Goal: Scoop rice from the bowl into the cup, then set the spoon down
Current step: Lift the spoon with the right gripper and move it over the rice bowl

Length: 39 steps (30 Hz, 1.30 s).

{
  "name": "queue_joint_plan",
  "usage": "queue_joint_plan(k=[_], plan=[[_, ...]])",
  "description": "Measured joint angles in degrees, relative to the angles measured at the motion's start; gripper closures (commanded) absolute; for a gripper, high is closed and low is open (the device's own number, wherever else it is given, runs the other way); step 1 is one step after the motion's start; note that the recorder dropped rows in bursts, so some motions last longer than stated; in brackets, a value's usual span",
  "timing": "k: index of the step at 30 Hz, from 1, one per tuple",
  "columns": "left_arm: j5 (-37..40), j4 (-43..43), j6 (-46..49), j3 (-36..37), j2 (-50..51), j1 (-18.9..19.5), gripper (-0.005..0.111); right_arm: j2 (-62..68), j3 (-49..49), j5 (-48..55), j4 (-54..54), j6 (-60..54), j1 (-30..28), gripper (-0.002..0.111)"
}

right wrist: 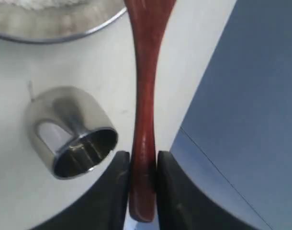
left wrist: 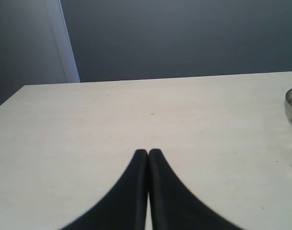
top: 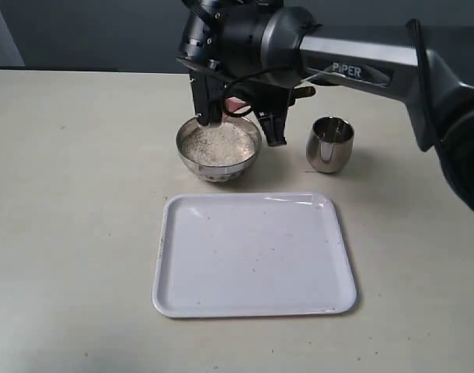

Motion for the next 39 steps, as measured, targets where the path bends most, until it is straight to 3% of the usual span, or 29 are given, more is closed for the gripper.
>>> queue_joint_plan(k=[10,39], plan=[[0.0,0.2,0.0,0.0,0.0,0.0,0.106,5.8,0.0,0.2,-9.7,-0.4,-0.1,0.109],[0.0,0.7,0.0,0.0,0.0,0.0,0.106,9.7,0.0,-0.6,-17.0,-0.7,0.6,0.109]])
